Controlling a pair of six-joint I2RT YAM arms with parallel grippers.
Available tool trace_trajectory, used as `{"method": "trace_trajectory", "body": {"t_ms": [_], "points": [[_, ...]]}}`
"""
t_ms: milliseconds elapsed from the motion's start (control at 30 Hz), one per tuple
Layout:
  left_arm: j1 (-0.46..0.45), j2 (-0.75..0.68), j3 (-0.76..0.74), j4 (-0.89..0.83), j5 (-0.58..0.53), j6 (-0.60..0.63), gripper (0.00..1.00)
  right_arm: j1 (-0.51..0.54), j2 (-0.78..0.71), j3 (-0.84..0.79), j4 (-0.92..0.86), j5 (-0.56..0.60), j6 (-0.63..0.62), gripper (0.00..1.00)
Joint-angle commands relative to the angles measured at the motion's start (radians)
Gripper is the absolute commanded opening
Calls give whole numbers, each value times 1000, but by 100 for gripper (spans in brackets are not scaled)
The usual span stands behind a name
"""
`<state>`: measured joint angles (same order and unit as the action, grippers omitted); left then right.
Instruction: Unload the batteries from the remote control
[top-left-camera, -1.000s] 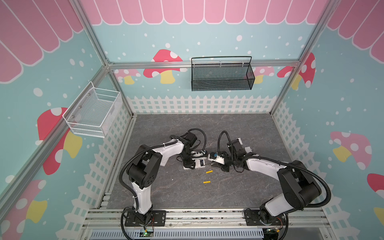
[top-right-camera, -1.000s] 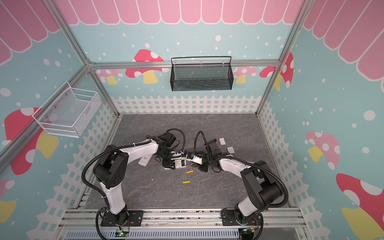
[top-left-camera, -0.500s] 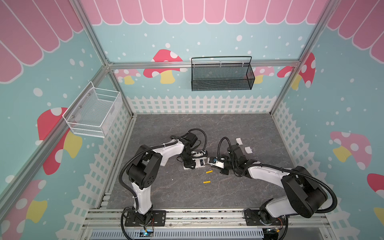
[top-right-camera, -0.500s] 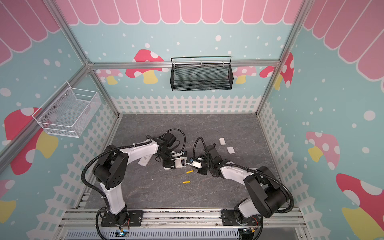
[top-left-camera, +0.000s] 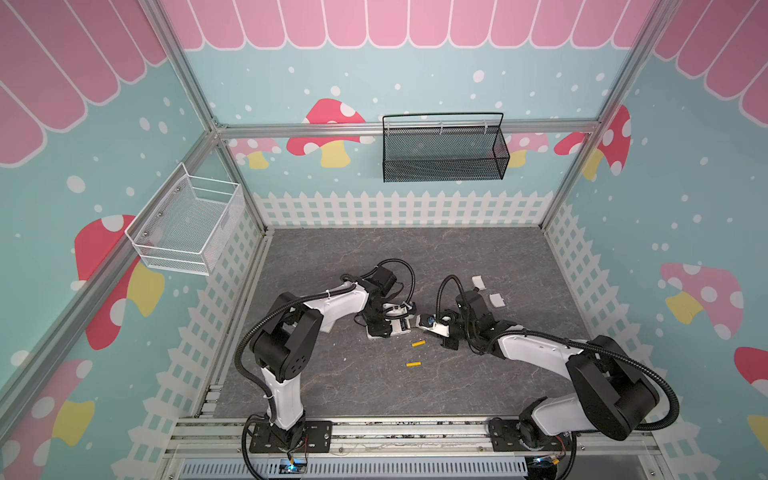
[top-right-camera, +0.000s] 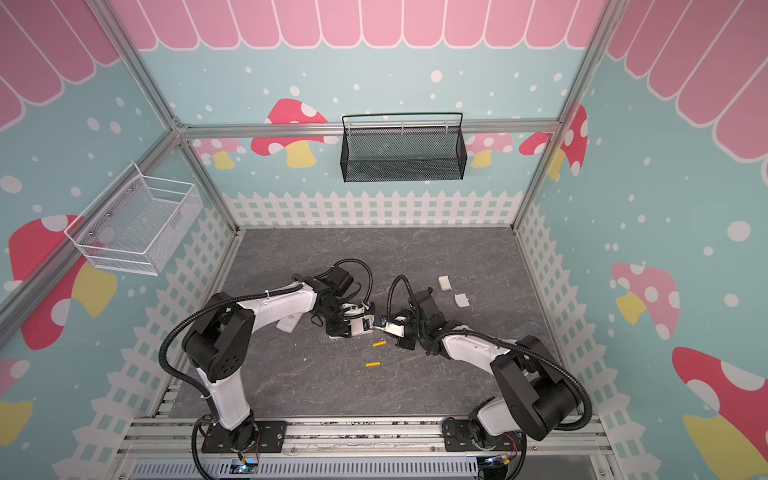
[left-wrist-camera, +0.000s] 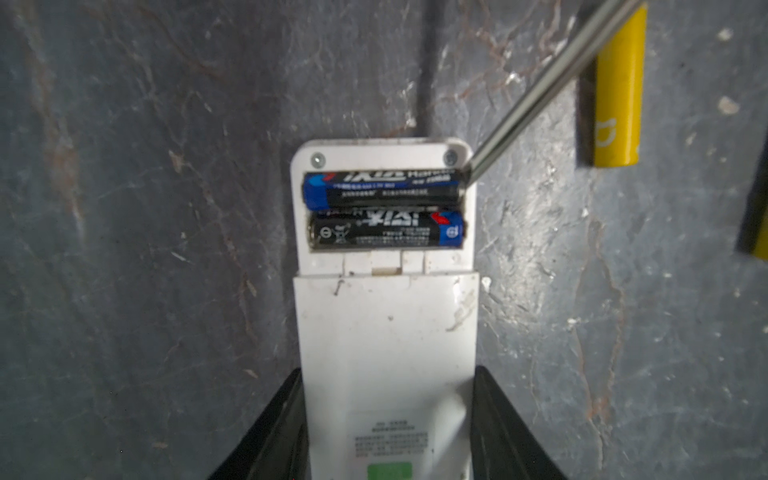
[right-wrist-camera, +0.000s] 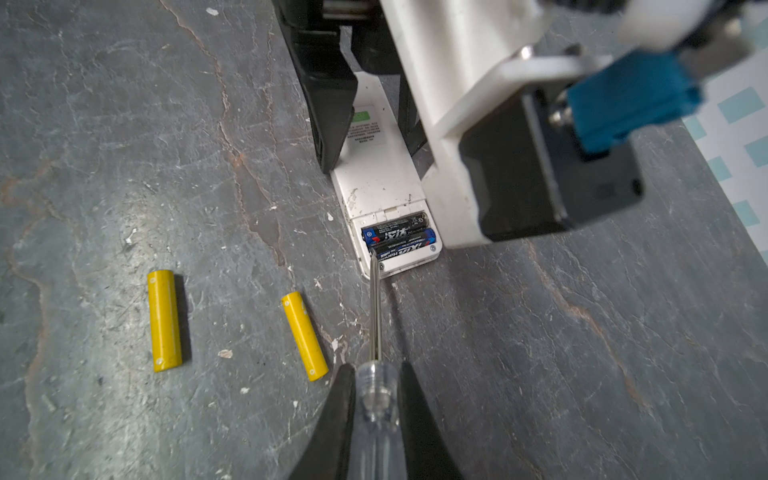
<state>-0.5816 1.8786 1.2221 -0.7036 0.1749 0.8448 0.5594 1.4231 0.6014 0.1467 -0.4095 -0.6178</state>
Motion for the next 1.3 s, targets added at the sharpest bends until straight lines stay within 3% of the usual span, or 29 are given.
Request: {"method": "trace_trajectory", "body": {"t_ms": [0,1000,1267], "points": [[-20,-3,-26,12,-8,42,47,-15,-29,9,155,117,-19,0],[-29,-18,-33,79,-97,15,46,-16,-40,-5,156,130,-30,0],[-28,-21,-37,83,-96,13,46,-14,0,30,22,-14,-63,0]]}}
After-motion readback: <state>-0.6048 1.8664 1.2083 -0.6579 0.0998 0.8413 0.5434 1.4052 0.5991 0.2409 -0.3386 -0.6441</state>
